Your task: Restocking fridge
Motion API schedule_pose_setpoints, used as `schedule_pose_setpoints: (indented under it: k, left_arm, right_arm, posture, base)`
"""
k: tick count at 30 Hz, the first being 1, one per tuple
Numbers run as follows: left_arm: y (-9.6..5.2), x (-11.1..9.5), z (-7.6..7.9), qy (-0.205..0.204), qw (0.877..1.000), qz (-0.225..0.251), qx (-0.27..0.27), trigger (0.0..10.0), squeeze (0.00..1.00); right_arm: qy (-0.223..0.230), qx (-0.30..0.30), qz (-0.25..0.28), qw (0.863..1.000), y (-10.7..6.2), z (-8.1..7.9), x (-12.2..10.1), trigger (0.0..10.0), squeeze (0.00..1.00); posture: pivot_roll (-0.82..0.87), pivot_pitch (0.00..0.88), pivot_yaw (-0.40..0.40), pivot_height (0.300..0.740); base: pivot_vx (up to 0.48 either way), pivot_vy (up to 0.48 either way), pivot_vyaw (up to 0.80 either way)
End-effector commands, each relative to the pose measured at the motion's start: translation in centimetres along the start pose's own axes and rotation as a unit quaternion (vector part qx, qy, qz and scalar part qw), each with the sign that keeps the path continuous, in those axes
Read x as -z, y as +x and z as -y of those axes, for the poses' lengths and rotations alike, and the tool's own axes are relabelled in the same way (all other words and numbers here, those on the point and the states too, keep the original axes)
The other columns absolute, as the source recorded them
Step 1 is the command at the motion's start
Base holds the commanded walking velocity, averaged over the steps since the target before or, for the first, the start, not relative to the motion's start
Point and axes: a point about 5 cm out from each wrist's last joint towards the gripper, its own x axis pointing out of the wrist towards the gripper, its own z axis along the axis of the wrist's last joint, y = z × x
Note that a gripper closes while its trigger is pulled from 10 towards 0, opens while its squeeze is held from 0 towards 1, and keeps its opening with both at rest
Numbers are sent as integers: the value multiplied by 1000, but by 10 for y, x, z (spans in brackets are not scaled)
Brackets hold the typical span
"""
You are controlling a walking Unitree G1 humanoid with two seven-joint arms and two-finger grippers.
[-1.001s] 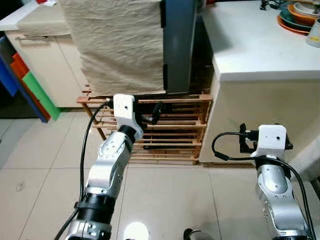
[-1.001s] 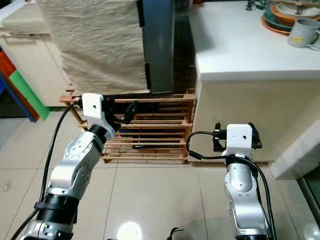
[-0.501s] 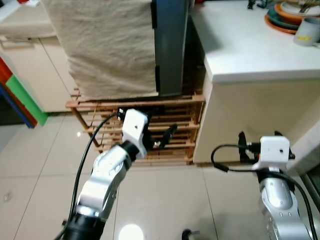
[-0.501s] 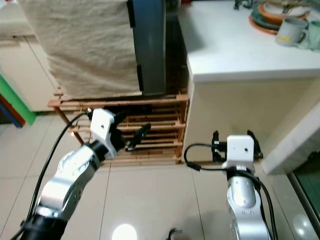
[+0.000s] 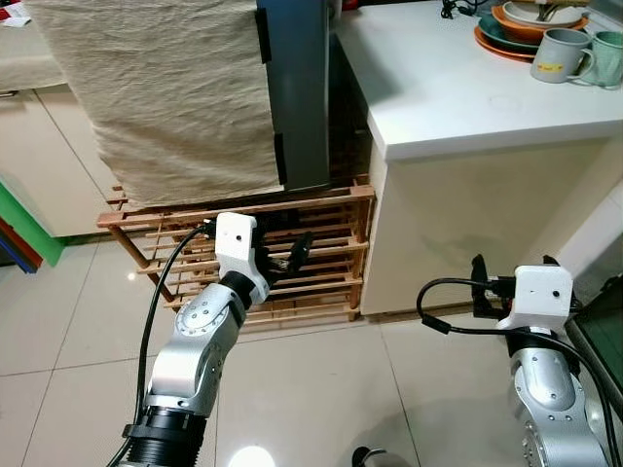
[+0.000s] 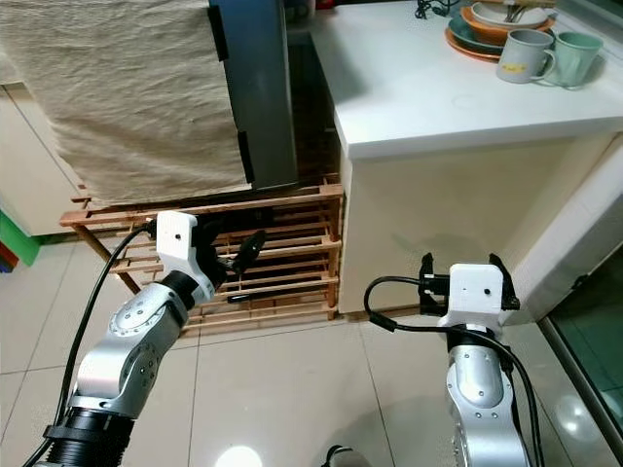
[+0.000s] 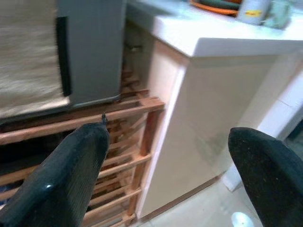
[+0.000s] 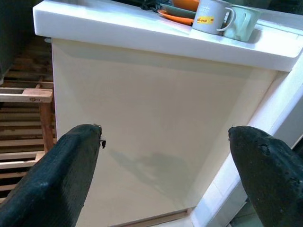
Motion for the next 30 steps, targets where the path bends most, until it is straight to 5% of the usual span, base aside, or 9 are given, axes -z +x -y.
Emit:
schedule_pose_setpoints:
  k: [1, 10, 18, 28, 30]
  left_arm:
    - [4, -4, 3, 13, 1000, 5, 13, 10000, 0]
    - [11, -7, 9, 45, 999, 5, 30, 10000, 0]
    - [3, 4, 2, -19, 999, -36, 17, 10000, 0]
    - [-2, 0, -4, 26, 1000, -13, -8, 10000, 0]
    - [-4, -3, -6, 8, 1000, -7, -18, 10000, 0]
  right_arm:
    - [2, 3, 10, 1000, 1, 0, -4, 10000, 710]
    - [-1, 5, 14, 1000, 3, 0, -6, 10000, 722]
    - [-6, 19, 11, 1000, 4, 4, -4, 10000, 725]
    - [-10, 14, 5, 1000, 4, 3, -3, 10000, 725]
    - [-11, 15, 3, 1000, 3, 4, -2, 10000, 729]
  posture:
    - [-125, 0, 86, 740]
    - [-132, 0, 92, 740]
    - [-128, 0, 90, 740]
    - [-112, 0, 72, 740]
    - [-114, 0, 72, 740]
  base:
    - [0, -439, -675]
    - [27, -192, -674]
    - [0, 0, -674]
    - [0, 0, -669]
    - [0, 0, -659]
